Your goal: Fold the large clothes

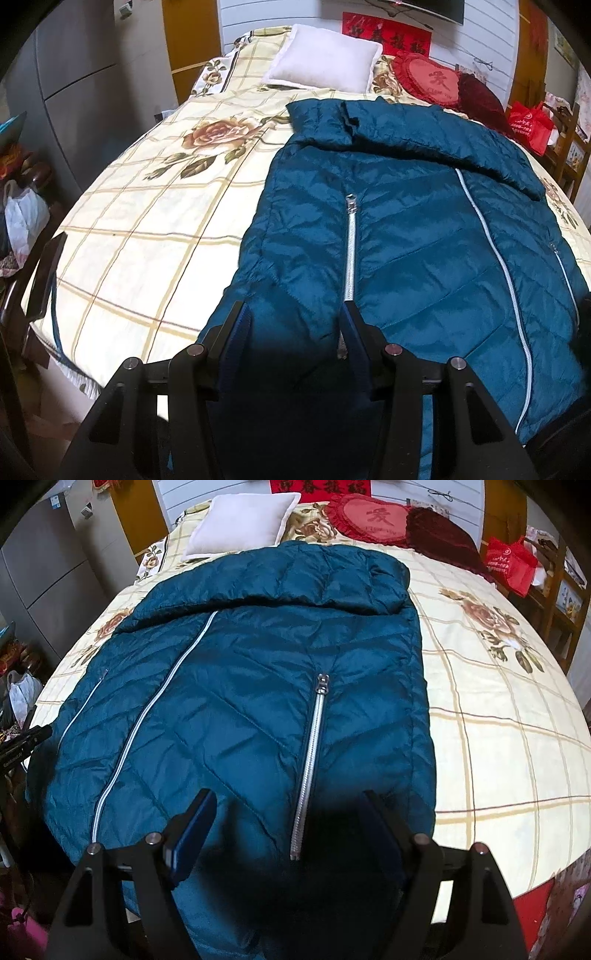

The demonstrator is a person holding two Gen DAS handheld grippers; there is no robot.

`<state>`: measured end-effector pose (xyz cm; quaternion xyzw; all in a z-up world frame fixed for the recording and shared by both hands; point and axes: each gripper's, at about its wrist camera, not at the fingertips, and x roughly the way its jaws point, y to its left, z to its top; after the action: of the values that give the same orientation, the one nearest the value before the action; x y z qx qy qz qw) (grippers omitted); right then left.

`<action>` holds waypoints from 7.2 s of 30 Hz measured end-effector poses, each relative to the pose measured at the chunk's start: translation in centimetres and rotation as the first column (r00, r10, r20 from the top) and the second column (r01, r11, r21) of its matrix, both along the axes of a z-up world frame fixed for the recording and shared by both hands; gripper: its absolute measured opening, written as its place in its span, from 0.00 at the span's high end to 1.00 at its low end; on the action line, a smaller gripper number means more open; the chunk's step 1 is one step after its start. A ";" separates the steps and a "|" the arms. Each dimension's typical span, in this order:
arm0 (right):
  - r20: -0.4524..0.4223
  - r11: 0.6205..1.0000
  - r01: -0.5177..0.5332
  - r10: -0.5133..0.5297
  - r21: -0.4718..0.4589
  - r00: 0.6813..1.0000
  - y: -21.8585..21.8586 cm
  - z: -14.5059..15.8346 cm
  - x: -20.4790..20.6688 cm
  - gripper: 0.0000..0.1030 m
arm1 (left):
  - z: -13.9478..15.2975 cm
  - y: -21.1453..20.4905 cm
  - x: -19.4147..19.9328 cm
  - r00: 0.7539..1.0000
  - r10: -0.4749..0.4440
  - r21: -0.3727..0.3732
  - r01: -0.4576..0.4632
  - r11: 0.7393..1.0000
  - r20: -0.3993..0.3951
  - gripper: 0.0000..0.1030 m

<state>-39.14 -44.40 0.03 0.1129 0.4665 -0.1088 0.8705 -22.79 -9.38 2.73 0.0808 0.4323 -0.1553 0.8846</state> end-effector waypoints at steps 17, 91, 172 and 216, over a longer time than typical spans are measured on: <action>-0.045 0.996 0.074 -0.072 0.043 0.996 -2.9 0.0 -4.5 0.14 | -0.6 8.4 1.8 0.975 0.075 -0.167 -0.111 0.980 -0.207 0.68; 0.405 0.997 -0.026 -0.008 0.077 0.914 -10.8 13.5 7.5 0.76 | 12.6 1.0 15.0 0.997 0.062 -0.359 -0.043 0.932 0.043 1.00; 0.121 0.986 0.067 -0.049 -0.155 0.991 -15.9 1.0 39.3 0.29 | 0.0 -18.4 34.4 0.995 0.095 -0.173 -0.094 0.980 0.000 0.61; 0.156 0.947 0.150 -0.108 -0.285 0.982 -13.8 5.4 27.0 0.23 | 0.6 -8.2 27.7 0.995 0.099 -0.182 -0.096 0.979 0.004 0.60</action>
<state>-12.10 -58.19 5.41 0.0193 0.3752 -0.2260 0.8988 4.96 -17.57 3.37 -0.0205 0.4138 -0.1501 0.8977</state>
